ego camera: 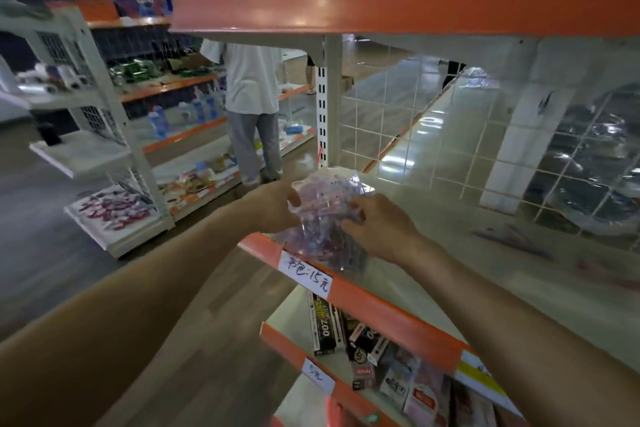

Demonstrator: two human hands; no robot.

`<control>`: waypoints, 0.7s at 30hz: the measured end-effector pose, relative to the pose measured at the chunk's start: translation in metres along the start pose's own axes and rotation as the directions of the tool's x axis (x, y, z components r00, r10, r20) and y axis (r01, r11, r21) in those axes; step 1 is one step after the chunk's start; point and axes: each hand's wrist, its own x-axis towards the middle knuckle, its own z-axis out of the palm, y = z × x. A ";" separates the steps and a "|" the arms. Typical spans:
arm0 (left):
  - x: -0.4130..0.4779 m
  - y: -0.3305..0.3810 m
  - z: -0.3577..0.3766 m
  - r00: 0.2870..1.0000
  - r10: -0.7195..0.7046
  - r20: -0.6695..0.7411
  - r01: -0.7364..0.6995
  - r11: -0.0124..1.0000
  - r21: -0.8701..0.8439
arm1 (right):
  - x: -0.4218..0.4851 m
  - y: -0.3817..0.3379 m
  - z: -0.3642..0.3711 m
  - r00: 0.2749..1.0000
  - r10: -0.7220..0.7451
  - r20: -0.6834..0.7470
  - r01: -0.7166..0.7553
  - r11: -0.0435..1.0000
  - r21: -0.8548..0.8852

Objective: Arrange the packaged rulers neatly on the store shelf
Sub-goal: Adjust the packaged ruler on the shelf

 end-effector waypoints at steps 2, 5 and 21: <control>0.005 -0.005 0.003 1.000 0.015 -0.024 -0.016 1.000 -0.018 | 0.012 -0.004 0.008 0.999 0.026 -0.046 -0.029 0.998 -0.062; 0.016 -0.010 0.007 0.998 0.014 -0.056 -0.017 0.999 -0.048 | 0.027 -0.010 0.013 0.992 0.107 -0.060 -0.114 0.984 -0.137; 0.040 -0.007 0.024 0.989 0.144 -0.025 -0.146 0.973 -0.177 | 0.057 0.013 0.024 0.940 0.340 0.011 -0.337 0.929 0.150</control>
